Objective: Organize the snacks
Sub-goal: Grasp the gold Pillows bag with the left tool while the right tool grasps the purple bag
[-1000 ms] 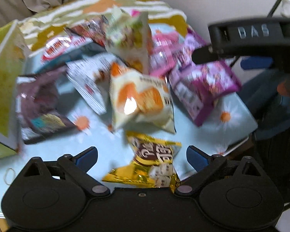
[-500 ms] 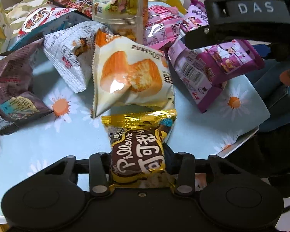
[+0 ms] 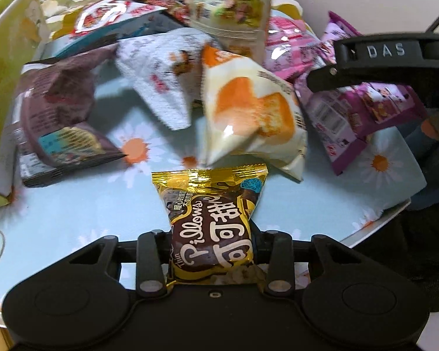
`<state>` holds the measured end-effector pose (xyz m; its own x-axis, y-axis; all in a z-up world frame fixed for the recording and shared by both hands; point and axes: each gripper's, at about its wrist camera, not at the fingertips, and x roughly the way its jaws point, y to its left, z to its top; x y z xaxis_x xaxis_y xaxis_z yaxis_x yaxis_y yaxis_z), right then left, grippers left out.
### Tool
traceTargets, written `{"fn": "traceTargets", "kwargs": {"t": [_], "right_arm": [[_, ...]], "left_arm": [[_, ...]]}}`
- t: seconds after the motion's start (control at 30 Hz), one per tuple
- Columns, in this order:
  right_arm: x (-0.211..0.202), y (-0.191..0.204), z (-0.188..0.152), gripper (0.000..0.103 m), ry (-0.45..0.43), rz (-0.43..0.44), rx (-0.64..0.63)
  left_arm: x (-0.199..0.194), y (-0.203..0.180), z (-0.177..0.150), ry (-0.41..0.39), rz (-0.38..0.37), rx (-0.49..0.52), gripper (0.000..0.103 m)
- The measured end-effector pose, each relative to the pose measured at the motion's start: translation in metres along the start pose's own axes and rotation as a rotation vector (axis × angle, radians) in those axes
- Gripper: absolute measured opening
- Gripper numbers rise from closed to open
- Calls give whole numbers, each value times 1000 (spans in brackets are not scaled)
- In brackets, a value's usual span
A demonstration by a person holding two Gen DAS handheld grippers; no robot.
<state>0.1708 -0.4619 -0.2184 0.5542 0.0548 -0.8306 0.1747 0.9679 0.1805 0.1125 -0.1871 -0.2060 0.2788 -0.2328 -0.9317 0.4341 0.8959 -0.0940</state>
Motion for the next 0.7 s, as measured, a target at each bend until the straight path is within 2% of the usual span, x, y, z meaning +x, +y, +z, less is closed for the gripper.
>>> {"fn": "traceTargets", "kwargs": {"t": [0.13,0.27,0.37,0.4,0.53,0.7], "right_arm": [[6,1,0,103,7,-4,3],[11,2,-1,98,21,3,3],[12,2,-3,89,21,-4,-9],[12,2,-3,79,24,-10,-11],[7,-1,-5,73,15,-8,4],[-9,-2,-10,70,0,-11,5]], "left_arm": [[-4,15,0,-10,16,-27,44],[-5,26,-2,-17,28,-46,44],[-2,32,0,-22,31,-58,44],[-3,33,0,-25,32,-61,44],[-8,36,-2,-36,39,-67,44],[-28,30,-10,-58,47,-69,44]]}}
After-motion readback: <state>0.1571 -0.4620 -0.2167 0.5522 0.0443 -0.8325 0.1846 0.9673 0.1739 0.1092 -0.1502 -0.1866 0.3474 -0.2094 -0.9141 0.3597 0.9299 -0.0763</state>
